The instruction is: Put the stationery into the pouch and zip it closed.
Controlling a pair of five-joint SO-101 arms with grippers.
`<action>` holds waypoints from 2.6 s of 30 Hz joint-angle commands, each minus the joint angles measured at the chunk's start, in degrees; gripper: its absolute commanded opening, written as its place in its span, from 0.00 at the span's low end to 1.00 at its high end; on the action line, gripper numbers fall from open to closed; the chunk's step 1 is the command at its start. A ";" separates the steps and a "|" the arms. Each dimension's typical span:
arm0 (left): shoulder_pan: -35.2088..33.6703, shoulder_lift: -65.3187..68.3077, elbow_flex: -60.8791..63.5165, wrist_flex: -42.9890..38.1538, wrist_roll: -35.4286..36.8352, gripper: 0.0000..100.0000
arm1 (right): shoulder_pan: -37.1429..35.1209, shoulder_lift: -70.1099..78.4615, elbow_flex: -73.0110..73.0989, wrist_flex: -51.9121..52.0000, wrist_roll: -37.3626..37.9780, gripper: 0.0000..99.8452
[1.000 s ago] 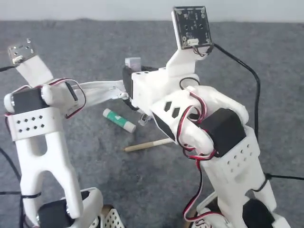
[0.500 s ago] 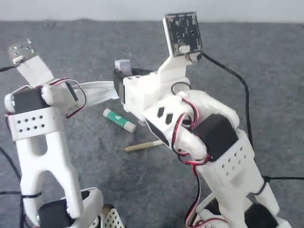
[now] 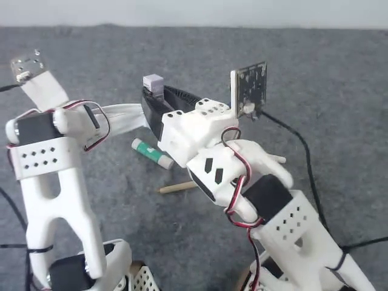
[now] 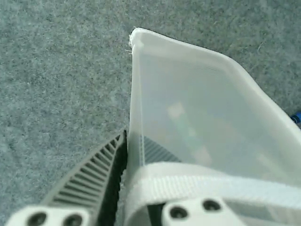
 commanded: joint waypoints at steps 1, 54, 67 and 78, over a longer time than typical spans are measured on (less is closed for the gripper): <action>-0.18 0.00 -0.57 -1.58 0.35 0.01 | -0.31 -2.59 3.16 -9.45 -0.26 0.01; -0.18 0.35 -0.40 -1.49 0.35 0.01 | -6.02 46.55 21.27 -94.55 38.33 0.03; -0.18 0.44 -0.40 -1.49 0.35 0.01 | -6.37 46.73 24.00 -94.99 38.51 0.16; -0.18 0.44 -0.40 -1.49 0.35 0.01 | -6.20 35.30 28.40 -85.14 38.15 0.16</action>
